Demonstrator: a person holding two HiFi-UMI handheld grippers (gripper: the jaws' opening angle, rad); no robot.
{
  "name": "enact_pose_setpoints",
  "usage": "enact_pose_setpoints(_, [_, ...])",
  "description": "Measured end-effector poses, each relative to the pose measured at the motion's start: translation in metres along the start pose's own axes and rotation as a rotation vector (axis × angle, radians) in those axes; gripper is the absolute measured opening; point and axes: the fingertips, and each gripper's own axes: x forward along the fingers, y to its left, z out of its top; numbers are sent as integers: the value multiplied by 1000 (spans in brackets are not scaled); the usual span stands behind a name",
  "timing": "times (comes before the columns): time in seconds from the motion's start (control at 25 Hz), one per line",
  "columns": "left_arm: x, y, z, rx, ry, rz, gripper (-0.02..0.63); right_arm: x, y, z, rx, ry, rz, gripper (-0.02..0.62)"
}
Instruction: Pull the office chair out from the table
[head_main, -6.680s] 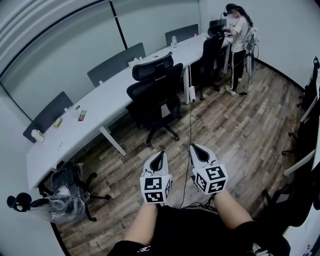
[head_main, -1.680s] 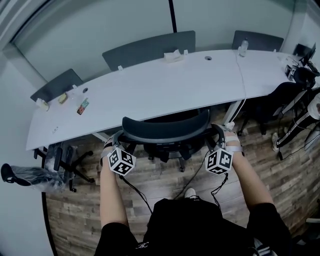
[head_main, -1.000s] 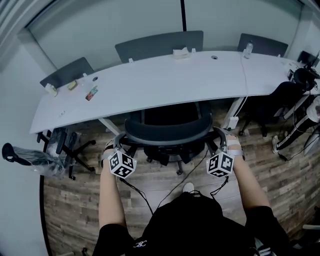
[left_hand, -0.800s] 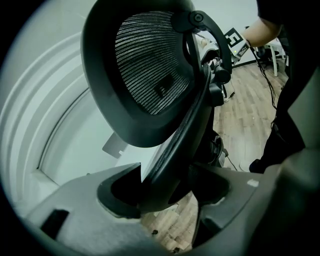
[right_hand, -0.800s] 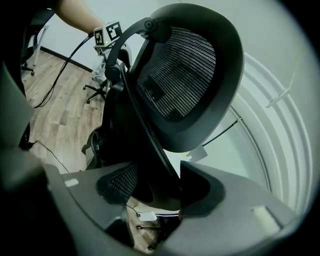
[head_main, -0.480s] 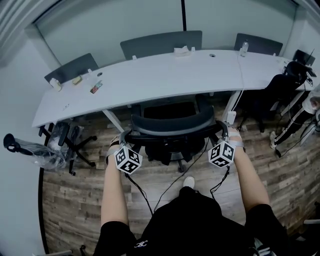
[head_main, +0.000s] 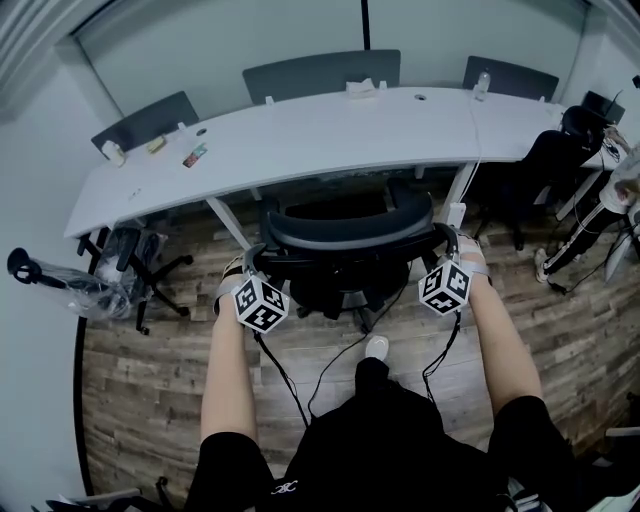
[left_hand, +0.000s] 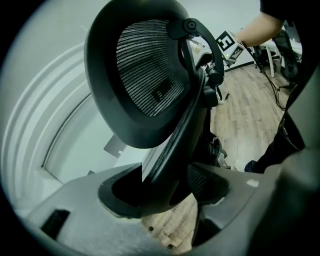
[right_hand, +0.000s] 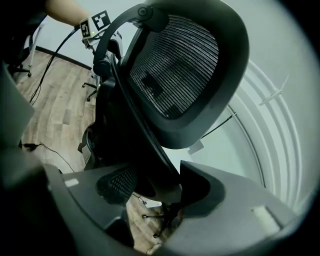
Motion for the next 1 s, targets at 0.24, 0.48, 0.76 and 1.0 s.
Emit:
enact_pose_setpoints(0.24, [-7,-5,-3,-5,31,-6,275,-4,2,0,-8,39,17,264])
enact_pose_setpoints(0.48, [-10,-7,-2,5,47,-17,267,-7,1,0,-37,67,26,254])
enact_pose_setpoints(0.76, [-19,-14,-2,19,55,-17,258,-11,3,-1,-99,60,29,232])
enact_pose_setpoints(1.0, [-35,-18,-10,24,43,-5,249,-12,4,11,-89,20,10,221])
